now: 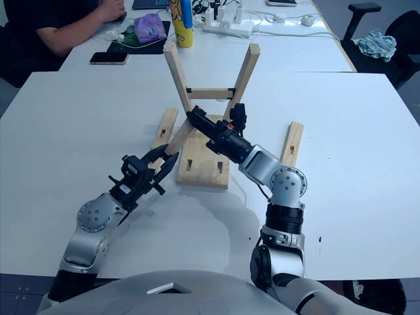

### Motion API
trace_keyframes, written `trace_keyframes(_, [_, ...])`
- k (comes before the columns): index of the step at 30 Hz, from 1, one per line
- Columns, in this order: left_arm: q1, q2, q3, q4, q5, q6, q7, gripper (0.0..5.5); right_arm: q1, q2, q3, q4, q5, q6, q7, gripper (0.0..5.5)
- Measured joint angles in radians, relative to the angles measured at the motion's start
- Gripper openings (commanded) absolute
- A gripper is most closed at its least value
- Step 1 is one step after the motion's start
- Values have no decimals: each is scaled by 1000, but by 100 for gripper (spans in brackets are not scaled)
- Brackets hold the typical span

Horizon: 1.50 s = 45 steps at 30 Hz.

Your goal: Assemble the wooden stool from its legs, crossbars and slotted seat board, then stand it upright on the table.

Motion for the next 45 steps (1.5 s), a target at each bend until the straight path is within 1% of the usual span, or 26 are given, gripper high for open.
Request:
trace_keyframes(2, [0, -3, 0, 0, 1, 1, 1, 133, 0, 0, 2, 0, 0, -4, -2, 53])
trace_keyframes(3, [0, -4, 0, 0, 1, 1, 1, 170, 0, 0, 3, 0, -1, -5, -2, 53])
trace_keyframes(4, [1, -6, 0, 0, 1, 1, 2, 175, 0, 0, 5, -1, -1, -8, -2, 52])
trace_keyframes(10, [2, -15, 23, -4, -43, 5, 14, 267, 8, -5, 27, 0, -18, -34, -5, 45])
trace_keyframes(16, [12, -14, 53, -35, -129, 5, -11, 352, 11, -27, 19, 27, -112, -121, -33, 45])
trace_keyframes(19, [23, -15, 60, -40, -153, 5, -16, 390, 18, -62, 13, 23, -142, -142, -38, 45])
trace_keyframes(20, [23, -16, 71, -41, -166, 6, -14, 401, 40, -88, 21, -21, -172, -145, -45, 45])
trace_keyframes(24, [24, -17, 110, -48, -196, 17, 3, 407, 139, -160, 20, -215, -243, -157, -119, 45])
trace_keyframes(27, [26, -23, 114, -59, -196, 26, 22, 407, 203, -170, -16, -356, -281, -167, -217, 45])
trace_keyframes(29, [33, -30, 113, -66, -196, 28, 35, 407, 216, -193, -46, -421, -368, -225, -286, 45])
trace_keyframes(31, [48, -43, 103, -74, -195, 33, 42, 407, 213, -241, -91, -425, -486, -288, -358, 45])
trace_keyframes(34, [50, -50, 82, -77, -193, 47, 46, 407, 228, -260, -115, -406, -573, -345, -396, 45])
trace_keyframes(38, [45, -51, 63, -80, -192, 66, 46, 407, 248, -221, -118, -353, -614, -401, -414, 45])
trace_keyframes(42, [35, -49, 53, -80, -192, 74, 42, 407, 242, -165, -158, -280, -607, -454, -431, 45])
trace_keyframes(45, [35, -47, 50, -80, -192, 75, 39, 407, 242, -150, -188, -243, -602, -477, -448, 45])
